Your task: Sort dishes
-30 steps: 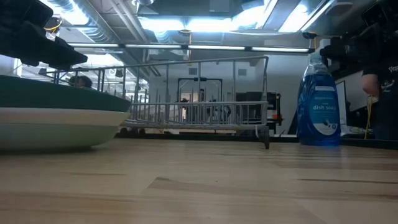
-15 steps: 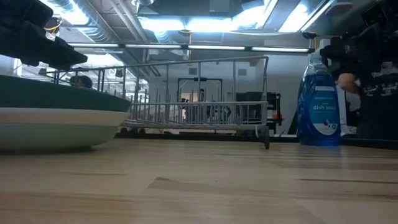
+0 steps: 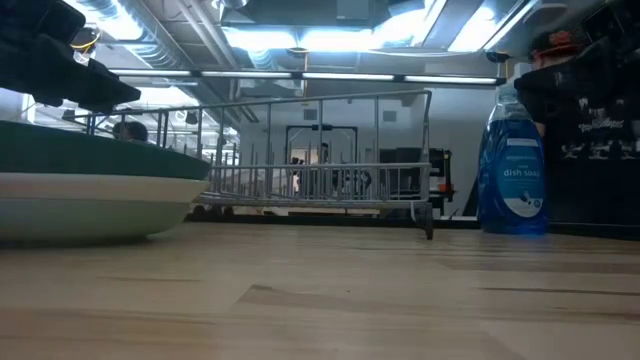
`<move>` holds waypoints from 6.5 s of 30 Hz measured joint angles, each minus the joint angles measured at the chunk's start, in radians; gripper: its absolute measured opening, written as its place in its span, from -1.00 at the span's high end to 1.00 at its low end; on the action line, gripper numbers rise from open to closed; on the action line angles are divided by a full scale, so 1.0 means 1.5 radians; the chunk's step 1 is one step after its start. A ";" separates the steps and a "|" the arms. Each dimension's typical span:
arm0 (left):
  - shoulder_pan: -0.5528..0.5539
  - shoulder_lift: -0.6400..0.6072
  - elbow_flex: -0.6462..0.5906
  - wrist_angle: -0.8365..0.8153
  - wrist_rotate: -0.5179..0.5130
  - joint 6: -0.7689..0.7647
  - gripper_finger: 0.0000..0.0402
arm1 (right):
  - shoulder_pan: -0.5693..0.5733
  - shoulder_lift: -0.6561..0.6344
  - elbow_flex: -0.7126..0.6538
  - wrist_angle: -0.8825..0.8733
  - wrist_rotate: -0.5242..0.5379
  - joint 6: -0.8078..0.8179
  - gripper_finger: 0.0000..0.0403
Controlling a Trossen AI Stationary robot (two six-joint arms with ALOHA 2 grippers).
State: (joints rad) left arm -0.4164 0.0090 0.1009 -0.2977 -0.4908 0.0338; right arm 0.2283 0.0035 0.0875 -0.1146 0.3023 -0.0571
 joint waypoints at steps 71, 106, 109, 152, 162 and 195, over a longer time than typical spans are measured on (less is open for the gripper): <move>-0.001 0.122 0.292 -0.547 0.099 -0.669 0.99 | 0.000 0.000 0.000 -0.012 0.000 0.000 0.64; -0.001 0.480 0.292 -0.576 -0.012 -0.817 0.99 | 0.000 0.000 0.000 -0.015 0.000 0.000 0.64; -0.001 0.480 0.292 -0.575 0.015 -0.802 0.98 | 0.000 0.000 0.000 -0.015 0.000 0.000 0.64; -0.001 0.480 0.292 -0.431 0.145 -0.658 0.97 | 0.000 0.000 0.000 -0.015 0.000 0.000 0.64; -0.001 0.480 0.292 -0.420 0.145 -0.650 0.40 | 0.000 0.000 0.000 -0.015 0.000 0.000 0.64; 0.000 0.487 0.424 -0.669 0.052 -0.686 0.41 | 0.000 0.000 0.000 -0.015 0.000 0.000 0.64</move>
State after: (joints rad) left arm -0.4160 0.7389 0.7372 -1.3010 -0.4123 -0.9958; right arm 0.2283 0.0040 0.0875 -0.1371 0.3026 -0.0570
